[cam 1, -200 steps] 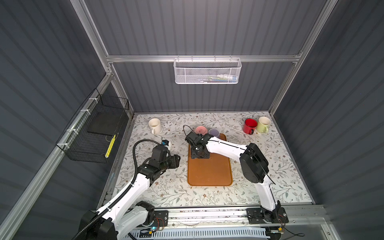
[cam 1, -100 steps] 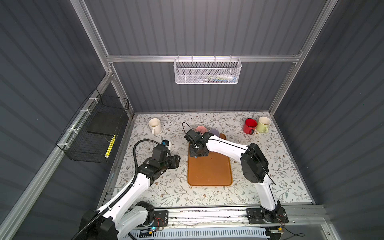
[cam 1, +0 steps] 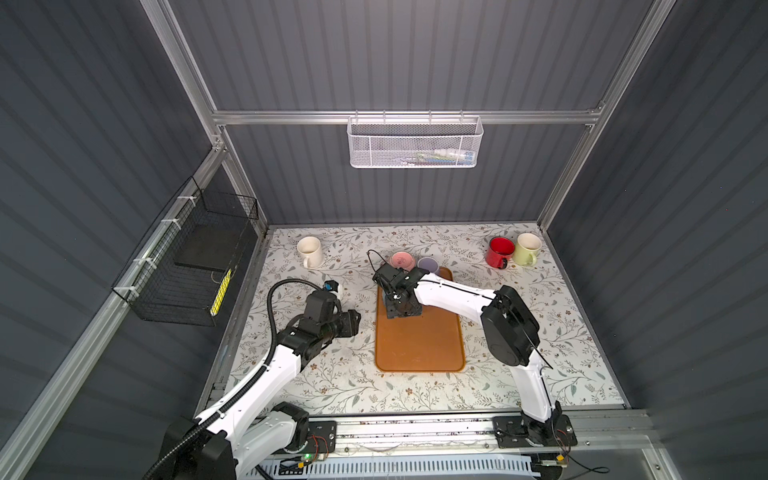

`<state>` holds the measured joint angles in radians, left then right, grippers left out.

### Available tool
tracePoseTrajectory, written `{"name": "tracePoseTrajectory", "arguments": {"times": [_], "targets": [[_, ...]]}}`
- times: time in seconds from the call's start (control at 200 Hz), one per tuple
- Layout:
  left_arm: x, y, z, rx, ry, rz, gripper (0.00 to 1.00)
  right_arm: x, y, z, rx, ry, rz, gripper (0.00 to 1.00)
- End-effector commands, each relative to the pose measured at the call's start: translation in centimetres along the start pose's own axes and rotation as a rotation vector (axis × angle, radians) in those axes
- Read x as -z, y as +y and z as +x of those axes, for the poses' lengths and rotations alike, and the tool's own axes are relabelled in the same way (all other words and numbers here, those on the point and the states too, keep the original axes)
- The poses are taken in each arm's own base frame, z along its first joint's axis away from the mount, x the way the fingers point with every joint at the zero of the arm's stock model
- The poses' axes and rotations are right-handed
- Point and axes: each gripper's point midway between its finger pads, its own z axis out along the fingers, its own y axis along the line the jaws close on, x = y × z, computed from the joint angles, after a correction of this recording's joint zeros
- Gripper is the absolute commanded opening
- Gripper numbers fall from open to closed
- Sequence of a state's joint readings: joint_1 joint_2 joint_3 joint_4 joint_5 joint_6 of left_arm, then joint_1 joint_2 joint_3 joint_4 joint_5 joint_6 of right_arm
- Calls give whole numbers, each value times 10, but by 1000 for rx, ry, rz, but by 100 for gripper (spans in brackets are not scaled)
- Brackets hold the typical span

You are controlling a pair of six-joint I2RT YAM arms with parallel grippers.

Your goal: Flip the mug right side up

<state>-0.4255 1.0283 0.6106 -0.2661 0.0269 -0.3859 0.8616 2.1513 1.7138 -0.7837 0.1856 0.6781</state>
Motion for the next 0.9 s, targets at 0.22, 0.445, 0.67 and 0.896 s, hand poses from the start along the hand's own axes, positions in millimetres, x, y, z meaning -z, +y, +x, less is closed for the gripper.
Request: {"name": "tracePoseTrajectory", "arguments": {"times": [0.22,0.445,0.67,0.896], "targets": [[5,-3,-8,-13,-16,6,65,6,16,-16,82,0,-71,59],[5,-3,-9,-15,-15,4,65,-2,15,-17,28,10,-69,57],[5,-3,-8,-14,-13,5,64,-8,11,-11,6,32,-49,56],[5,-3,-9,-15,-15,6,64,-14,9,-7,5,35,-37,54]]}}
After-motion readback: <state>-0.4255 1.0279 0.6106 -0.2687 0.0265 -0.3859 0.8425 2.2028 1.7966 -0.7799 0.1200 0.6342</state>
